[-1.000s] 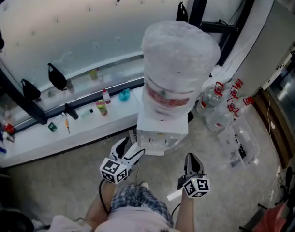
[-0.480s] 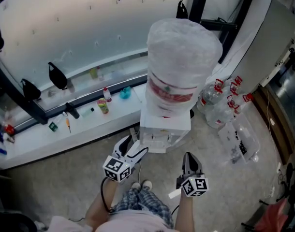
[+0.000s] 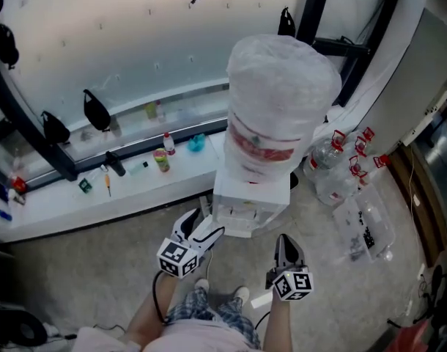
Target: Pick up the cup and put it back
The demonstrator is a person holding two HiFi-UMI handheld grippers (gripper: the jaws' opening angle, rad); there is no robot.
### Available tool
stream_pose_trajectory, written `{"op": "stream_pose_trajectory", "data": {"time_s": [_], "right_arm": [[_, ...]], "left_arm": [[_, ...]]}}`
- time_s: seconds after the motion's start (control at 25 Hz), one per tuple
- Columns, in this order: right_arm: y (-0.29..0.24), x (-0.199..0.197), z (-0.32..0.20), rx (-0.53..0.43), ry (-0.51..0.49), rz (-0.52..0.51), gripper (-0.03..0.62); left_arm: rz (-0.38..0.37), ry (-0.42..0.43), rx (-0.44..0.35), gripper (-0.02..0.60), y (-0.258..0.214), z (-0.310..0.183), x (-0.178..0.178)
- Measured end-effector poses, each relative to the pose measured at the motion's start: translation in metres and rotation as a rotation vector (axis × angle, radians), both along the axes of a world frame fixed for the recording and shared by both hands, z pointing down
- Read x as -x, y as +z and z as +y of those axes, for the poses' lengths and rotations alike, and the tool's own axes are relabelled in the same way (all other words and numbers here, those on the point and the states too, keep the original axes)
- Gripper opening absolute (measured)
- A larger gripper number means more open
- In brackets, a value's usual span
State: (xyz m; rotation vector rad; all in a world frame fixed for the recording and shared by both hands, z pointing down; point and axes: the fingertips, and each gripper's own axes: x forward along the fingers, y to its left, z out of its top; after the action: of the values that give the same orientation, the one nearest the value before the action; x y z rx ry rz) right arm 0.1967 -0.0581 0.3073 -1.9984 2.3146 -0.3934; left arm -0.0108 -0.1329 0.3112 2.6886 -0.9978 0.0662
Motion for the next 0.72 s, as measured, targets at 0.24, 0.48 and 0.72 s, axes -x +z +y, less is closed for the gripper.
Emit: {"op": "stream_pose_trajectory", "data": {"time_s": [0.24,0.48,0.72], "right_arm": [[0.013,-0.008,-0.008,0.029,-0.065,0.006,0.017],[0.047,-0.012,-0.012,0.032,-0.121,0.014,0.017],[0.133,-0.016,-0.015,0.001,-0.143,0.011,0.017]], "left_arm": [[-0.017,-0.071,-0.008,0.377,0.005,-0.001,-0.003],[-0.035,-0.108,-0.037,0.377,0.038,0.002,-0.009],[-0.046,-0.11,-0.07,0.377,0.115,0.003,-0.02]]}}
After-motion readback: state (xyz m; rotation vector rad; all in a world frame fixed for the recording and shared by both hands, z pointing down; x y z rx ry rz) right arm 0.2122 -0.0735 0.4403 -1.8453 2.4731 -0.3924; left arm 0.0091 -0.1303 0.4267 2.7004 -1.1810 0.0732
